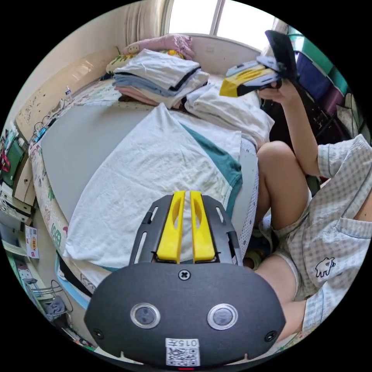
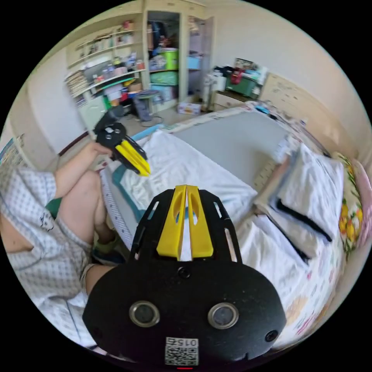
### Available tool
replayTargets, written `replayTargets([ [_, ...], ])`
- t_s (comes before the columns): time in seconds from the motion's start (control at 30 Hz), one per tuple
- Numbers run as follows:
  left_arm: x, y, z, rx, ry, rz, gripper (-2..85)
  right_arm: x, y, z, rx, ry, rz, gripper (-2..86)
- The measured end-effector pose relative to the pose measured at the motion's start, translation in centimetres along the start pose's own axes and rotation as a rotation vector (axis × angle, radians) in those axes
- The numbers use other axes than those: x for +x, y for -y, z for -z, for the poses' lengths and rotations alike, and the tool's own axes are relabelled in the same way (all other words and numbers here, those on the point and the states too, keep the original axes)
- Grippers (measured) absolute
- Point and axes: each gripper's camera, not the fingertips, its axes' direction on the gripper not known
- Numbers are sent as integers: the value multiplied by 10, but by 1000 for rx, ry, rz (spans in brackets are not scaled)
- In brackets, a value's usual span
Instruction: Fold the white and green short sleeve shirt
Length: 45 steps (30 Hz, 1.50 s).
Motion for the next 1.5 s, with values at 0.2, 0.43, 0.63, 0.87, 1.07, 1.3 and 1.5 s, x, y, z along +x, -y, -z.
replayTargets([
  [0.2,-11,48,3,190,-39,149,59,1,-214,-20,-96,-125,-326,65],
  [0.43,-27,185,-47,129,48,217,88,26,-335,-37,52,71,-535,86],
  [0.63,-49,277,-117,24,164,299,95,0,-368,-26,94,14,-487,8],
  [0.87,-63,303,-153,-99,210,302,25,1,-391,20,188,12,-502,-6],
  [1.07,-61,284,-57,165,101,295,8,-8,-388,135,341,-95,-482,-6],
  [1.3,-77,197,90,512,-143,310,5,-80,-290,243,452,-52,-182,-5],
  [1.5,-136,48,172,625,-131,395,7,-153,-106,149,411,309,3,-4],
])
